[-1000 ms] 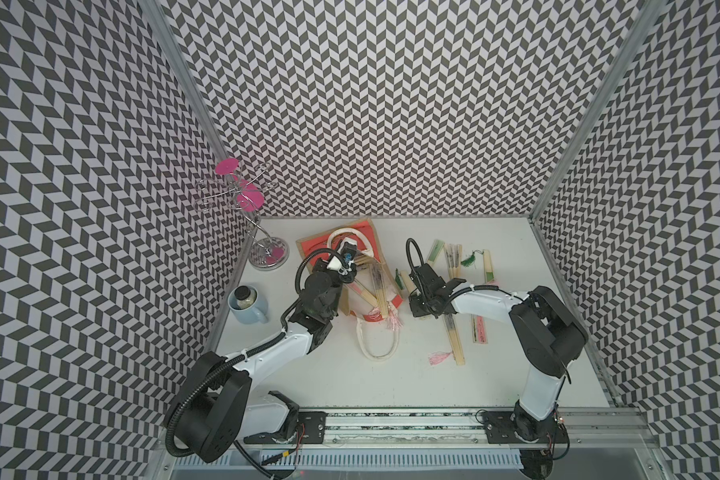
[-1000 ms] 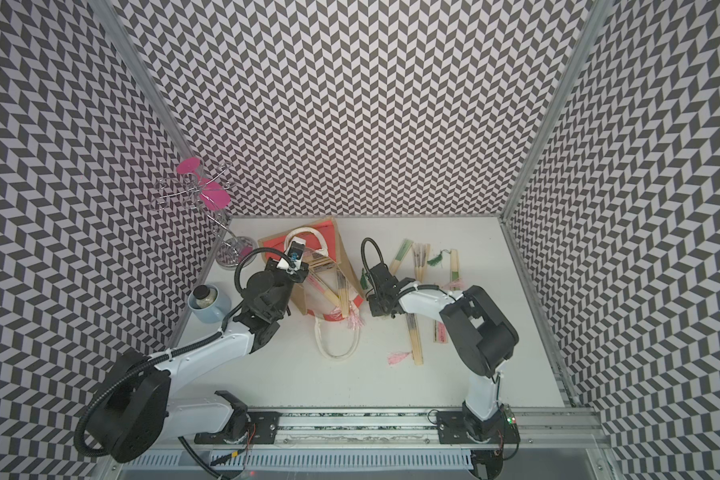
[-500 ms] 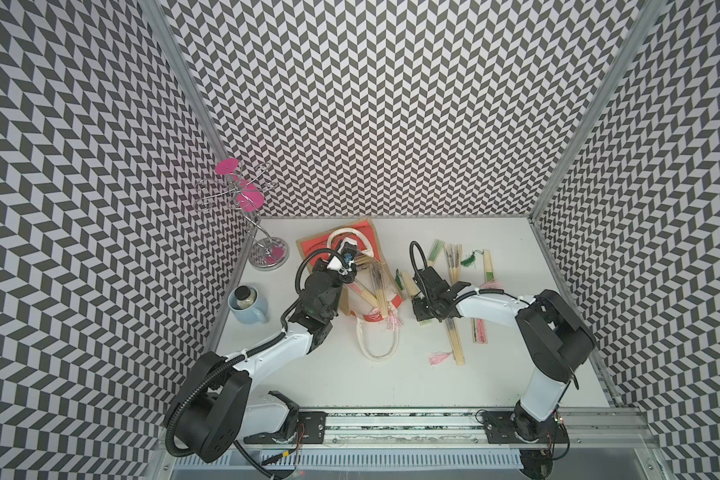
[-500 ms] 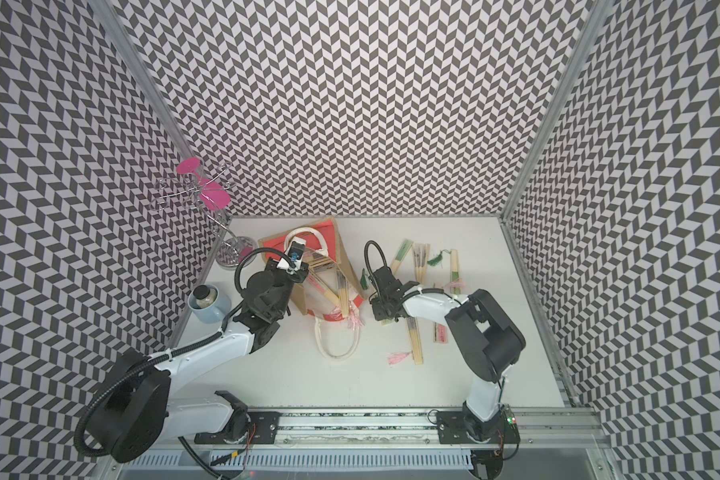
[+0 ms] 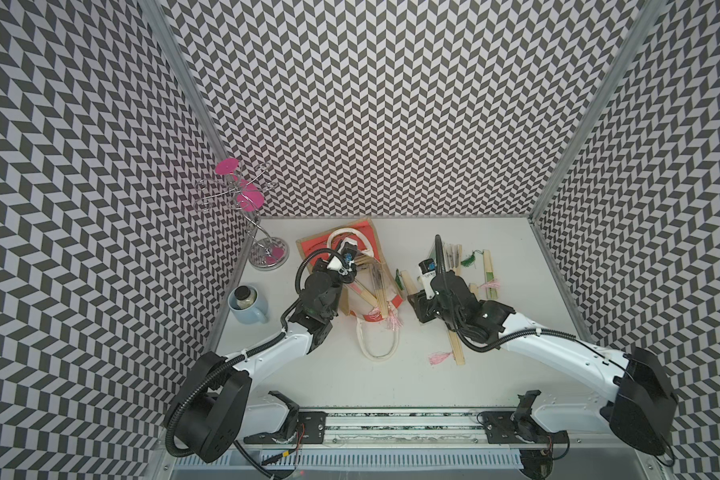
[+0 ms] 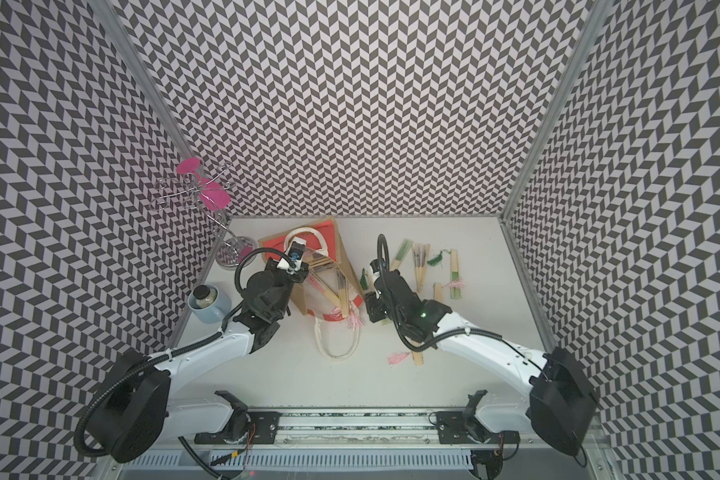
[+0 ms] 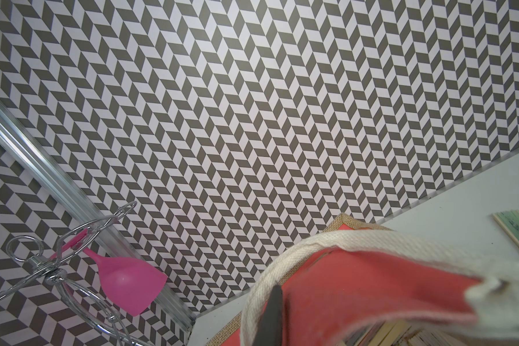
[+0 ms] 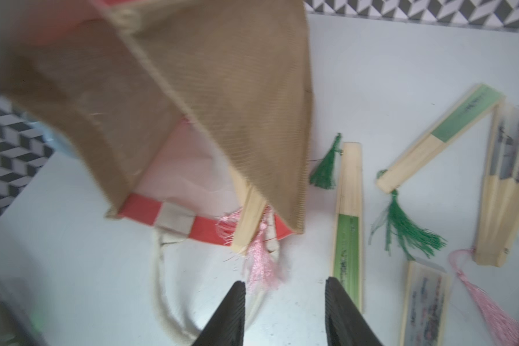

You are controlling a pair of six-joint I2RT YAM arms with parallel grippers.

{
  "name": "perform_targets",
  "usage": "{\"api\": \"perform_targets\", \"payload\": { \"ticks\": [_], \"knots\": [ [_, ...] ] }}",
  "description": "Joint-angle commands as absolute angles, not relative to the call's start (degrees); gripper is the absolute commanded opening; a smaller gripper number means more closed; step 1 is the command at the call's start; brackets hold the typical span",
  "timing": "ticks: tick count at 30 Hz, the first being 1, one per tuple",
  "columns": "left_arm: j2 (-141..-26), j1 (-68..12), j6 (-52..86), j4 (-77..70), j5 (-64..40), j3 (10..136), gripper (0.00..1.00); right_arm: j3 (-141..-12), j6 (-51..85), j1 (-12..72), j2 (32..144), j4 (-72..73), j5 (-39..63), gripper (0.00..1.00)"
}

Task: Take out the folding fans from the tote bags
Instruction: Place the folding fan at the center of the board, then pick up the folding fan from the canvas bag.

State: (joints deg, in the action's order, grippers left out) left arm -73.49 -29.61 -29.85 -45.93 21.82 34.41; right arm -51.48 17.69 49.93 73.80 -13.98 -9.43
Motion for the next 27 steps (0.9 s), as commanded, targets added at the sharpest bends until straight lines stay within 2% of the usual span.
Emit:
{"api": "perform_targets", "payload": {
  "ticks": [1,10,18,27],
  "knots": [
    [-73.27,-29.32,-28.87,-47.38,22.06,36.08,0.00,-50.83,16.05,53.98,74.00,-7.80,-11.25,0.43],
    [-73.26,-29.29,-28.13,-46.54,21.76,36.48,0.00,-55.24,16.76,61.52,85.86,-6.61,-15.51,0.44],
    [-72.91,-29.33,-27.95,-46.49,21.53,36.22,0.00,-62.52,24.47,60.29,97.83,-11.23,-22.27,0.48],
    [-72.82,-29.29,-27.87,-46.76,21.53,35.86,0.00,-66.83,27.38,53.94,104.72,-13.18,-16.05,0.50]
  ]
}}
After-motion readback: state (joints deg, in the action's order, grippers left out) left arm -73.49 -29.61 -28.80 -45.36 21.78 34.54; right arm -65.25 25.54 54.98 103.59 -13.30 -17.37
